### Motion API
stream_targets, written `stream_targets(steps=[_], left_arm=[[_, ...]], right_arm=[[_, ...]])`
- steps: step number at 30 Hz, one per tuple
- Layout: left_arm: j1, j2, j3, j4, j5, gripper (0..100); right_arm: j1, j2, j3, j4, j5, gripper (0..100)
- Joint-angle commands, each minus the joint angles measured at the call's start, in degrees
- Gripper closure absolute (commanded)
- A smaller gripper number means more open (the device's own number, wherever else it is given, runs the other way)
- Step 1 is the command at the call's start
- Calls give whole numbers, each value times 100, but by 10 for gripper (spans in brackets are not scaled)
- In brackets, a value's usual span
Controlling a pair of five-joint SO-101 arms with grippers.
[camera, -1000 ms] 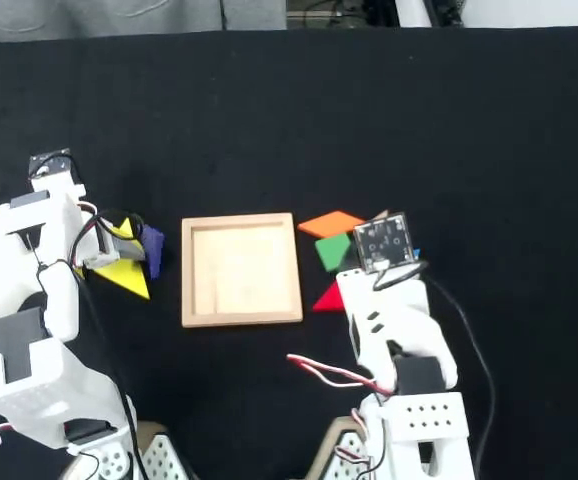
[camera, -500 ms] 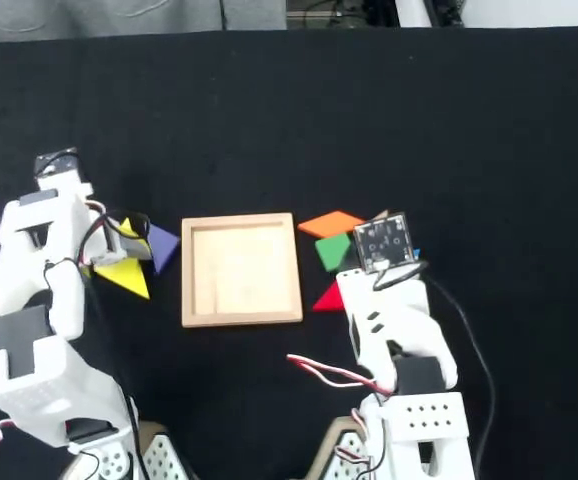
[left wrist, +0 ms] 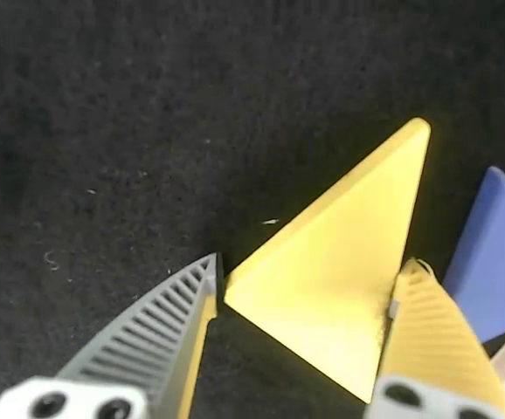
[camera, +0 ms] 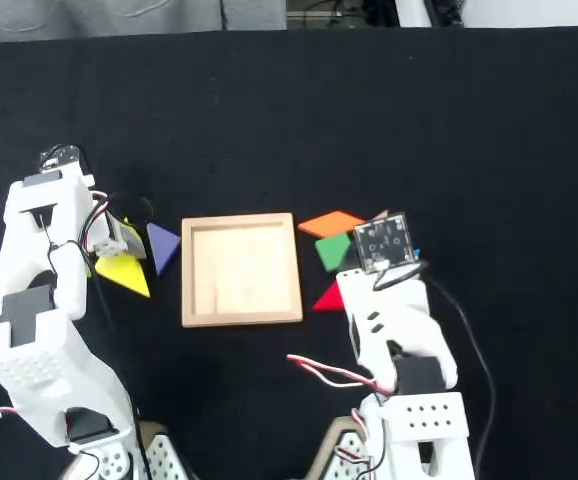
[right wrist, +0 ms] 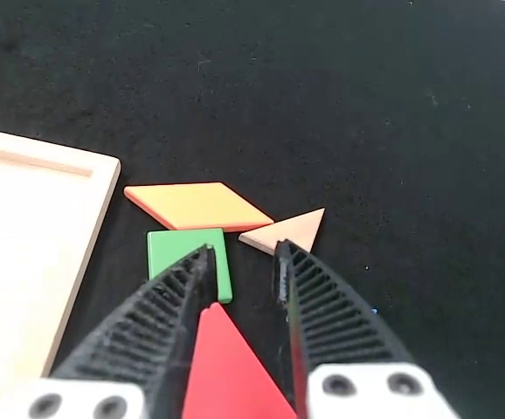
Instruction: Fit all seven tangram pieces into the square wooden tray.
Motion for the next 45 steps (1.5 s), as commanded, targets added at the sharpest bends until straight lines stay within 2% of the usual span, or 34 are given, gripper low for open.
stream_targets(steps=[1, 11, 17, 25, 29, 33, 35, 37, 39, 42, 45], left_arm=[[57, 70, -154, 9, 79, 717], [75, 70, -171, 35, 123, 720], [75, 79, -180, -9, 62, 841], [75, 53, -426, 62, 62, 848], [215, -290, -1156, 1020, 26, 848], [558, -800, -2527, 2330, -941, 848], [848, -1029, -3257, 2892, -2101, 848], [1130, -1090, -3732, 3420, -3622, 848], [1393, -1143, -3758, 3543, -4818, 848], [1859, -1090, -3582, 3508, -5459, 848], [2668, -1081, -3266, 3464, -5837, 848]], right_arm=[[-53, -92, -40, 35, 53, 877], [-53, -92, -31, 9, 53, 877], [-53, -92, -31, 9, 53, 877], [-53, -92, -22, 9, 53, 877], [-53, -92, -22, 9, 53, 877], [-44, -92, -22, 9, 53, 877], [-26, -92, -22, 9, 53, 877], [-9, -92, -31, 9, 53, 877], [149, -92, -66, 9, 53, 877], [897, -101, -215, -9, -202, 877], [1609, -101, -251, -220, -1116, 877]])
